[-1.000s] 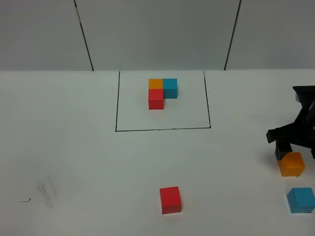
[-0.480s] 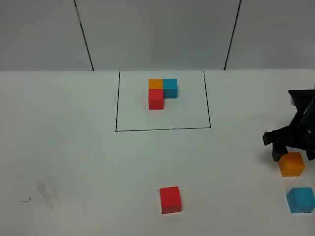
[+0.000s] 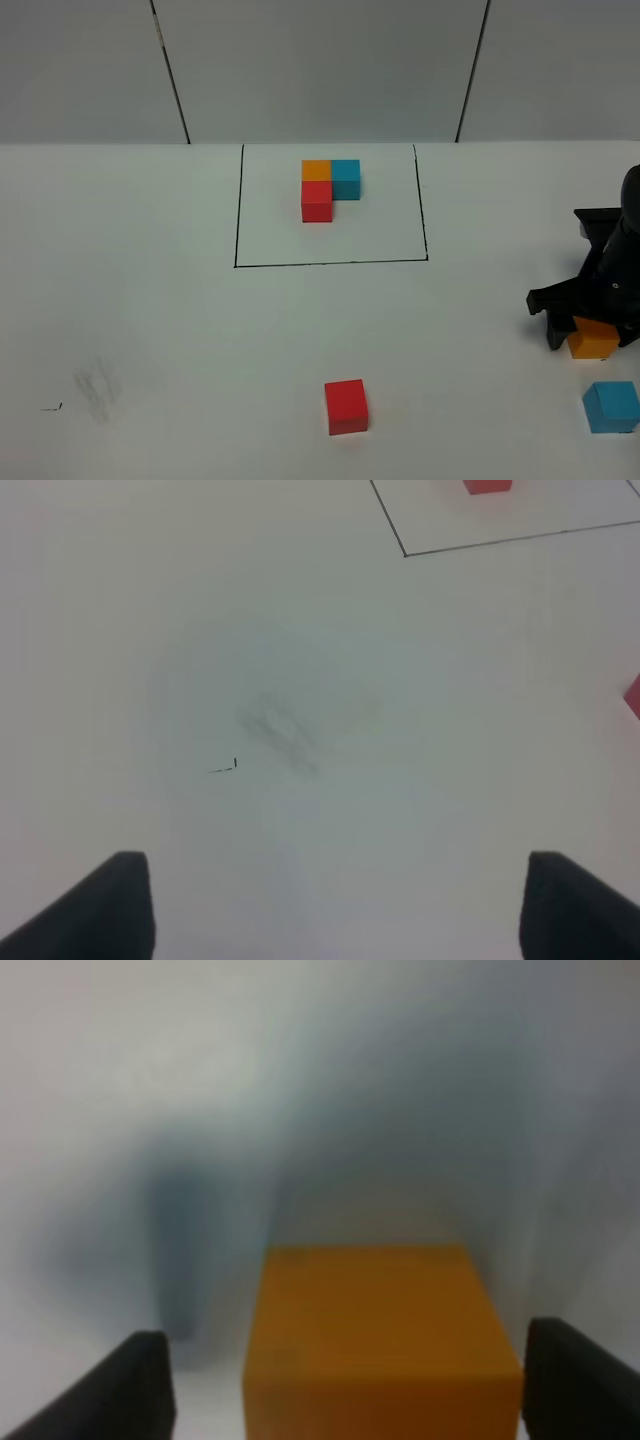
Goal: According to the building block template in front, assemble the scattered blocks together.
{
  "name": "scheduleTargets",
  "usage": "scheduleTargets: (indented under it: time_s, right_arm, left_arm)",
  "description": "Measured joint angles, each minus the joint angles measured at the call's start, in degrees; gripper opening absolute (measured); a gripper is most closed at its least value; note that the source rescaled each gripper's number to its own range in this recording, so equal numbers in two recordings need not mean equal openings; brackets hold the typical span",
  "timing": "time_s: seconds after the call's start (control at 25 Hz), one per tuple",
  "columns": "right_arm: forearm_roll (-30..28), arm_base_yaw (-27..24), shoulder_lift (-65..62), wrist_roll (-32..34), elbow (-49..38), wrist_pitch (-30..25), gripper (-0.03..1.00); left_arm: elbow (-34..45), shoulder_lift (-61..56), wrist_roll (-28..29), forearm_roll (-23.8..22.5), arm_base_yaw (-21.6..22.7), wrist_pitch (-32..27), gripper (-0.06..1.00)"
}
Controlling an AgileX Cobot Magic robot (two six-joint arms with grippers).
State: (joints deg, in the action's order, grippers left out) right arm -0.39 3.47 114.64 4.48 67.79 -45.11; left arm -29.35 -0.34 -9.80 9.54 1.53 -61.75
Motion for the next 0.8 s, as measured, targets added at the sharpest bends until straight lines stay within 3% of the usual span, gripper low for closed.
scheduleTargets:
  time_s: [0.2, 0.44, 0.8]
  right_arm:
    - [0.0, 0.0, 0.04, 0.0, 0.0, 0.11, 0.43]
    - [0.0, 0.0, 0.19, -0.04, 0.0, 0.11, 0.0]
    - [-0.25, 0.0, 0.19, -0.04, 0.0, 0.17, 0.0]
  left_arm:
    - [0.0, 0.0, 0.0, 0.0, 0.0, 0.0, 0.99]
    - [0.0, 0.0, 0.0, 0.0, 0.0, 0.0, 0.99]
    - [0.0, 0.0, 0.0, 0.0, 0.0, 0.0, 0.99]
